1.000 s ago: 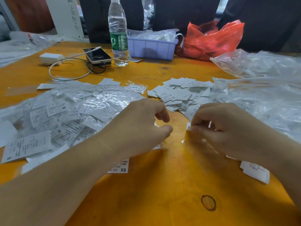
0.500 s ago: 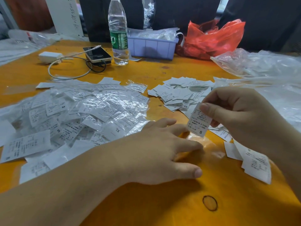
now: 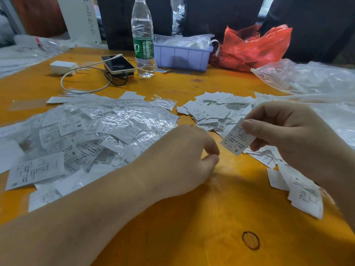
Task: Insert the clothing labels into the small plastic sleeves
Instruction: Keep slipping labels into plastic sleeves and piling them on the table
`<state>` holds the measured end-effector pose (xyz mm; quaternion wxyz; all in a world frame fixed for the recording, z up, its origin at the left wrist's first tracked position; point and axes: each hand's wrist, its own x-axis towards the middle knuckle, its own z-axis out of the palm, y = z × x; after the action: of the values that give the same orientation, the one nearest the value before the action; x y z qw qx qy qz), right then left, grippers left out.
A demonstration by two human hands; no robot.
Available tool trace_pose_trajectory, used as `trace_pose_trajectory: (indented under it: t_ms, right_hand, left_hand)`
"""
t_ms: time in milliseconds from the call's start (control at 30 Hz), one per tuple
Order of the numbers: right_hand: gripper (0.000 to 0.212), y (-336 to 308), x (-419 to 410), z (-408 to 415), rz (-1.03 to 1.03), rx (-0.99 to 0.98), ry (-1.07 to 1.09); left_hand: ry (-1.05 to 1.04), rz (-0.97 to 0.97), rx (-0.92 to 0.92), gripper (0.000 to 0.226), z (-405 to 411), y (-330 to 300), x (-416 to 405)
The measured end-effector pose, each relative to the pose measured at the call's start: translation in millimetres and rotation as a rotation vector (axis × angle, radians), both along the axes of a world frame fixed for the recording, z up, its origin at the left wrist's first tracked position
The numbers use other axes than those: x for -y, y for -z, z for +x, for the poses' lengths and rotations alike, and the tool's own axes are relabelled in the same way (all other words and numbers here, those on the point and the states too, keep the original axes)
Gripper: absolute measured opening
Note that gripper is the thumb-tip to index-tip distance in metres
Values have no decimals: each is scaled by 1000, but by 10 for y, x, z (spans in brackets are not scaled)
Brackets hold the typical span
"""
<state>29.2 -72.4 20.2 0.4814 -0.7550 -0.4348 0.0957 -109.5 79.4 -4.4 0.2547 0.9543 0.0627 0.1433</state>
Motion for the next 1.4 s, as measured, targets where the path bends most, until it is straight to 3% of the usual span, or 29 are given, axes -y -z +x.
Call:
trace_pose_trajectory:
  t_ms: [100, 167, 333, 467, 633, 967, 1067, 1200, 1400]
  right_hand:
    - [28, -24, 2, 18, 43, -231, -72]
    - [21, -40, -1, 28, 102, -416, -135]
    - [9, -66, -2, 26, 117, -645, -231]
    - [7, -20, -22, -48, 5, -586, -323]
    - [21, 19, -28, -78, -103, -502, -356]
    - [18, -4, -21, -77, -20, -444, -278]
    - [17, 6, -24, -79, -11, -431, -270]
    - [24, 11, -18, -72, 12, -440, -294]
    - [10, -15, -12, -119, -104, -415, -468]
  left_hand:
    - [-111, -100, 126, 8, -14, -41, -33]
    - [-142, -197, 181, 4, -18, -66, -40]
    - [-110, -396, 222, 17, -28, -114, -42]
    - [-76, -526, 232, 20, -30, -145, -34]
    - [-64, -590, 255, 16, -29, -166, -40]
    - [-109, -555, 283, 8, -9, -137, -86]
    - [-103, -576, 223, 6, -1, -121, -96]
    - [-48, -663, 60, 33, 8, -104, -99]
    - [121, -673, -25, 36, -15, -106, -82]
